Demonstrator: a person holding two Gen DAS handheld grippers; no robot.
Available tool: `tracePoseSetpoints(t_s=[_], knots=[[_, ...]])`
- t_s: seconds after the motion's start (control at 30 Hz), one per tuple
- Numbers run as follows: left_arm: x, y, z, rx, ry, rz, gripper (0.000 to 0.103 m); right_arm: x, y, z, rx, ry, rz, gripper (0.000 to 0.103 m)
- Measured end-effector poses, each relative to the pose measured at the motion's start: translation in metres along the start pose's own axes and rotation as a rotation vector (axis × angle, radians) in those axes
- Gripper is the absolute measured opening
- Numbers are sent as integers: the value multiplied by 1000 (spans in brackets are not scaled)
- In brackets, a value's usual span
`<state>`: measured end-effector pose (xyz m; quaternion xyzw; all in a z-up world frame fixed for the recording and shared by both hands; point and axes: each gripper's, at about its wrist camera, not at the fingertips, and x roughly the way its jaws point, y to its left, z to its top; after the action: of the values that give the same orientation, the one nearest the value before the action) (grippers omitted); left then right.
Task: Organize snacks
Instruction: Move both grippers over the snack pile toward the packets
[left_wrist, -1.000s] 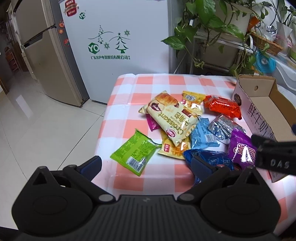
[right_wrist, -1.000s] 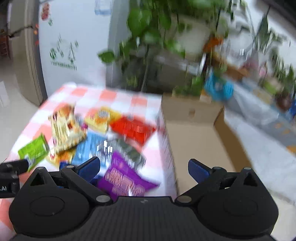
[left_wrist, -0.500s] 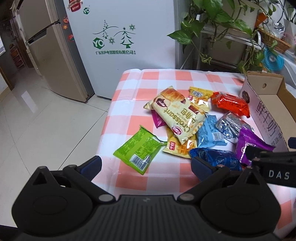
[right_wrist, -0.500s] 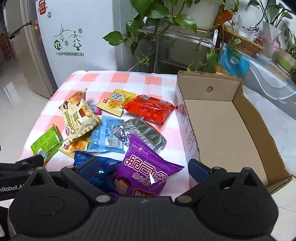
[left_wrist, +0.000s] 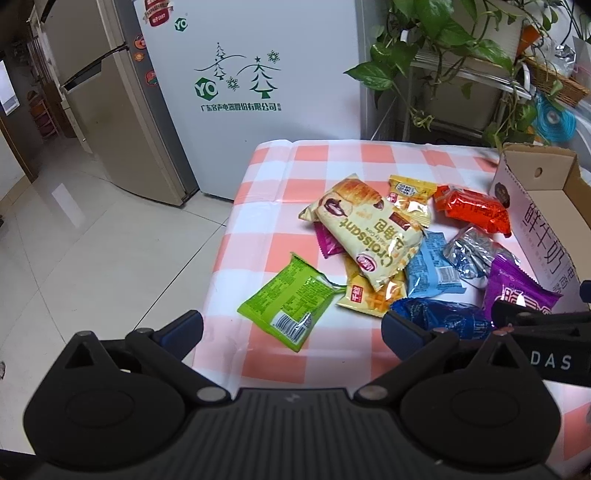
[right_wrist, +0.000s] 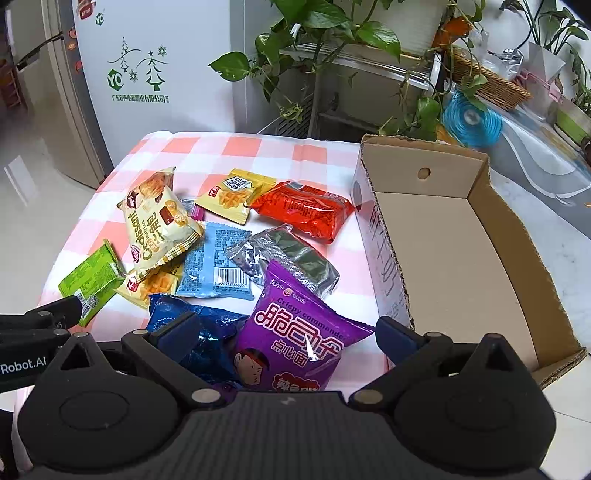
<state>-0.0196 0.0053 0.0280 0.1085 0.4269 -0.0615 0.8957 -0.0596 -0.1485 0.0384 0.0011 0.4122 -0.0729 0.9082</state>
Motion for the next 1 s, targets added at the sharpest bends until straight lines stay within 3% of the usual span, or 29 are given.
tracePoseSetpoints(t_s=[1.0], knots=[[10,-5,21,161,-39,-46,101,8,6,6,-15,-5,-34,103]])
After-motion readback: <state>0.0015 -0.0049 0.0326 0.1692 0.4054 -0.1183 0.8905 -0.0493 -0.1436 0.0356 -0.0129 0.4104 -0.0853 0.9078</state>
